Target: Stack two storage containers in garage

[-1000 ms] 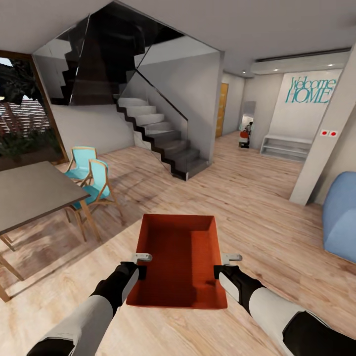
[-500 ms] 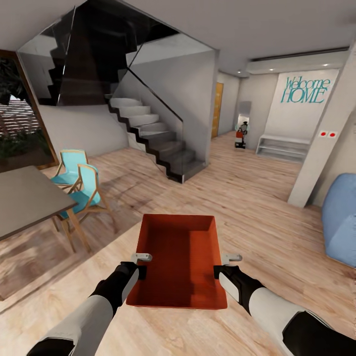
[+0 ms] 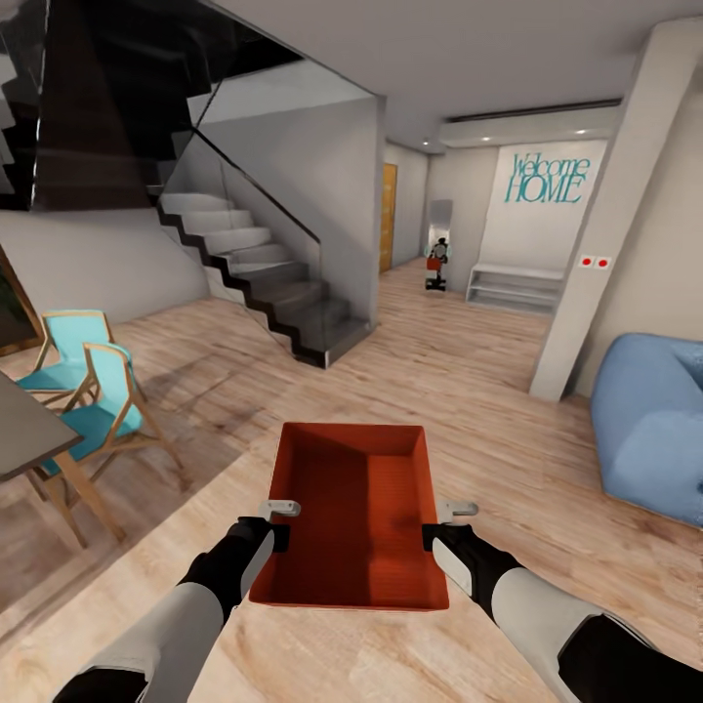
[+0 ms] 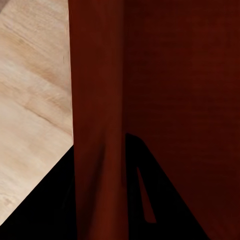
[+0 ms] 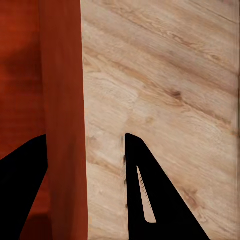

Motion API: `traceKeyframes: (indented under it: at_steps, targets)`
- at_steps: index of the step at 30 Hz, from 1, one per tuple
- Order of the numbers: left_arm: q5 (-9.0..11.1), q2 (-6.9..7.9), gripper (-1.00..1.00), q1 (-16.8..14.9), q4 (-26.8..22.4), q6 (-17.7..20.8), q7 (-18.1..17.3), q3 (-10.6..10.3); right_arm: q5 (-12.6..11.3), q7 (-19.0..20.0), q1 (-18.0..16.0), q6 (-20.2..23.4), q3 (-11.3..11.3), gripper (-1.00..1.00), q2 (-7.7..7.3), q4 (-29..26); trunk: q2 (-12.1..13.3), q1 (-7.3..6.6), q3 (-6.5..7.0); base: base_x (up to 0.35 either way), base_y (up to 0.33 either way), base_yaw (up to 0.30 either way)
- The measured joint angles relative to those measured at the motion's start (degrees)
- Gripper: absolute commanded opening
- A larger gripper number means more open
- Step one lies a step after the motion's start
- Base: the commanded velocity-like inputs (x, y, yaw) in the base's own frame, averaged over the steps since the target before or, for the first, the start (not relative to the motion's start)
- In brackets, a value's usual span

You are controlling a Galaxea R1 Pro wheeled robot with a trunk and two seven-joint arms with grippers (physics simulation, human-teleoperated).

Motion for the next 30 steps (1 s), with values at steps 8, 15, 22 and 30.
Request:
traceKeyframes:
  at_steps: [8,15,22,30]
  targets:
    - [0.02,0.0,-1.0,0.0,0.01,-0.05,0.0,0.01,0.12,0.0,0.0,0.01,-0.07,-1.0,0.01,-0.02,0.0,0.0,0.0,0.32,0.0,-0.247]
    - [0.02,0.01,-1.0,0.0,0.01,-0.05,0.0,0.01,0.21,-0.01,0.0,0.04,-0.13,-1.0,0.02,-0.02,0.0,0.0,0.0,0.32,0.0,-0.247]
    - [0.01,0.02,-1.0,0.0,0.0,-0.05,0.0,0.01,0.23,-0.01,-0.01,0.02,-0.14,-1.0,0.04,-0.01,0.0,0.0,0.0,0.321,0.0,-0.247]
    - [0.01,0.02,-1.0,0.0,0.01,-0.04,0.0,0.03,0.35,-0.01,-0.01,0.06,-0.23,-1.0,0.07,-0.01,0.0,0.0,0.0,0.32,0.0,-0.247]
